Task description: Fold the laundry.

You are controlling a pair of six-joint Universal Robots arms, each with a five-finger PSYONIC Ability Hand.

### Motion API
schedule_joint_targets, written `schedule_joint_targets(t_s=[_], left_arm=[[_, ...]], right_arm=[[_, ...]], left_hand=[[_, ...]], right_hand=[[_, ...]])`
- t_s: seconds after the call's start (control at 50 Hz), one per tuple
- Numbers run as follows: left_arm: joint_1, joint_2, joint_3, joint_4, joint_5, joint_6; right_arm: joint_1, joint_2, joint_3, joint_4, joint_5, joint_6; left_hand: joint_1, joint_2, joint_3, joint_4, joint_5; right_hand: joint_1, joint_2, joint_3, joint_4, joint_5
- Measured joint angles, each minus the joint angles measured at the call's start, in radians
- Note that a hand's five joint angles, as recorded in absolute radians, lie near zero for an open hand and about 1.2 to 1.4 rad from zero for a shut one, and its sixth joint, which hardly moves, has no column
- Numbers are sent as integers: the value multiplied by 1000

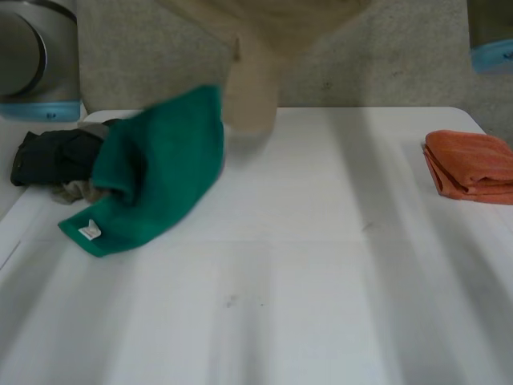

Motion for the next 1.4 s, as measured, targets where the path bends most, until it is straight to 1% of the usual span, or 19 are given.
schedule_joint_targets(t_s=[0.18,0.3,0.38,0.48,0.58,0.64,0.68,0.7,0.76,0.82,0.88,0.9,0.94,1.02,1.04,1.06,1.12,1.26,1.4], left_arm=[[-12,28,-321,-57,40,-1],[-45,33,-565,-81,97,11],[-77,59,-750,-99,131,60],[-95,144,-901,-160,140,184],[-108,281,-1018,-298,138,320],[-120,357,-1056,-399,138,362],[-120,357,-1056,-399,138,362],[-142,449,-1085,-556,142,388],[-160,507,-1096,-688,151,393],[-172,534,-1088,-755,163,392],[-177,529,-1061,-728,168,386],[-178,523,-1049,-705,168,384],[-178,506,-1019,-645,167,379],[-177,463,-962,-528,164,374],[-177,463,-962,-528,164,374],[-177,434,-936,-477,160,374],[-175,378,-910,-432,146,374],[-164,230,-897,-422,69,356],[-151,115,-887,-436,35,272]], right_arm=[[-35,-58,412,188,-37,-11],[-66,-59,664,233,-43,-39],[-78,-73,854,249,-48,-121],[-85,-136,1009,298,-48,-262],[-109,-257,1136,413,-45,-407],[-125,-333,1198,495,-45,-476],[-125,-333,1198,495,-45,-476],[-151,-444,1285,603,-47,-573],[-179,-534,1359,650,-56,-650],[-197,-591,1419,596,-78,-667],[-204,-616,1479,422,-102,-574],[-204,-617,1495,355,-106,-524],[-201,-609,1527,218,-112,-408],[-180,-549,1560,11,-115,-201],[-180,-549,1560,11,-115,-201],[-161,-503,1560,-51,-114,-132],[-129,-439,1539,-87,-112,-100],[-80,-301,1437,-70,-113,-217],[-76,-166,1305,9,-125,-353]], left_hand=[[0,1,3,0,16],[0,3,4,0,16],[0,3,4,0,16],[0,3,4,0,16],[0,3,4,0,17],[6,3,4,0,29],[6,3,4,0,29],[8,3,4,0,35],[8,3,4,0,35],[8,3,4,0,35],[8,3,4,0,35],[8,3,4,0,35],[8,3,4,0,35],[-46,-64,-60,-68,-18],[-46,-64,-60,-68,-18],[-476,-460,-449,-465,-403],[-716,-725,-713,-734,-667],[-733,-767,-756,-785,-726],[-733,-767,-756,-784,-726]], right_hand=[[0,0,0,0,0],[0,0,1,1,0],[0,0,1,1,0],[22,0,1,1,10],[22,0,1,1,10],[22,0,1,1,10],[22,0,1,1,10],[22,0,1,1,10],[22,0,1,1,10],[-379,-434,-410,-412,-405],[-758,-820,-819,-810,-809],[-854,-917,-921,-926,-915],[-892,-965,-977,-978,-956],[-892,-966,-979,-982,-956],[-892,-966,-979,-982,-956],[-892,-966,-979,-982,-956],[-892,-966,-979,-982,-956],[-888,-930,-939,-948,-919],[-631,-699,-707,-712,-689]])
